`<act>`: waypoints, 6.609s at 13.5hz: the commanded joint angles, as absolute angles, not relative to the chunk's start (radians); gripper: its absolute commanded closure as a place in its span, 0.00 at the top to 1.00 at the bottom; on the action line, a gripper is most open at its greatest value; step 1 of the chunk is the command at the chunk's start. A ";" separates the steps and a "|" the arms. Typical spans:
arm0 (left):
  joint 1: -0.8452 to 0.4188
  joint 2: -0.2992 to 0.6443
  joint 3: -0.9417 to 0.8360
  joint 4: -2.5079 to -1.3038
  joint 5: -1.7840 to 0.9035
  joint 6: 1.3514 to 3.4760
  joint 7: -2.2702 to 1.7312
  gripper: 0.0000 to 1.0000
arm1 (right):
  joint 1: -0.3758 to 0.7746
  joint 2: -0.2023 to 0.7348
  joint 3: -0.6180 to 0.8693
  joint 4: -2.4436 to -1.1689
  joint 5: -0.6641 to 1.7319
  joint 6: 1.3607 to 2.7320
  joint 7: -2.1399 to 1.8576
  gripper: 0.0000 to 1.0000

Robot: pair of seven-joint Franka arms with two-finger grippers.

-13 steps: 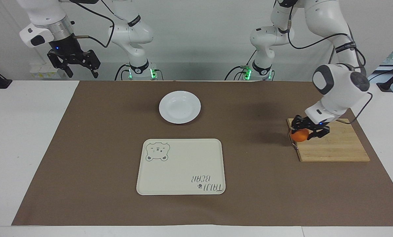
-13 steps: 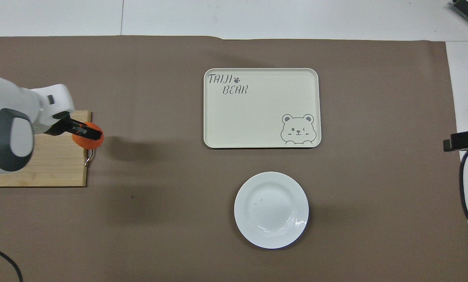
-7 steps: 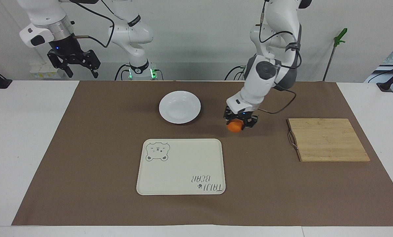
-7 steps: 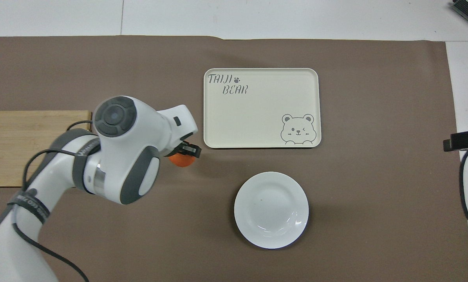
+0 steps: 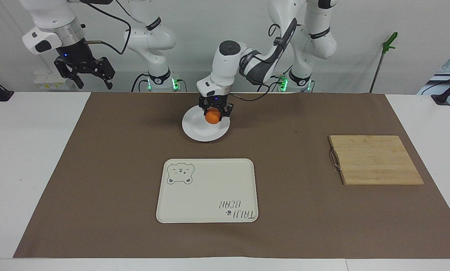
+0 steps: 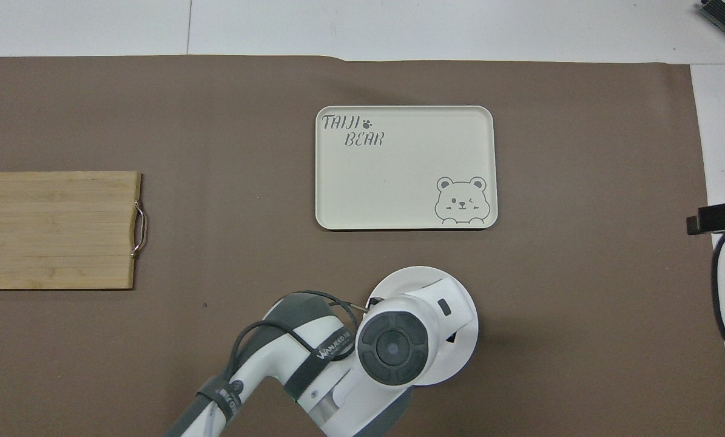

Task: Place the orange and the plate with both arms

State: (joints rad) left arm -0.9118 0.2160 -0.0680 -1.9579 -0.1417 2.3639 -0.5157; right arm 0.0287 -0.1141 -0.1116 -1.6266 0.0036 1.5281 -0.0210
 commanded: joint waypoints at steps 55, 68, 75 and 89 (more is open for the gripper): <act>-0.137 -0.049 -0.032 -1.520 0.012 1.453 0.129 1.00 | 0.014 -0.120 -0.112 -1.891 0.426 1.614 -0.210 1.00; -0.137 -0.049 -0.032 -1.520 0.014 1.453 0.129 1.00 | 0.064 -0.080 -0.114 -2.331 0.811 1.957 -0.566 1.00; -0.137 -0.049 -0.032 -1.520 0.014 1.454 0.129 1.00 | 0.129 0.030 -0.112 -2.473 1.073 2.088 -0.802 1.00; -0.137 -0.049 -0.032 -1.520 0.012 1.454 0.129 1.00 | 0.216 0.009 -0.112 -2.546 1.200 2.103 -0.772 1.00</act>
State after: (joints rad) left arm -0.1484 -0.0221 -0.0215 -1.4871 -0.0051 1.4322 0.1379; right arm 0.2112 0.0429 -0.1117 -2.5181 1.1660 2.0845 -0.7775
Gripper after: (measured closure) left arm 0.000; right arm 0.000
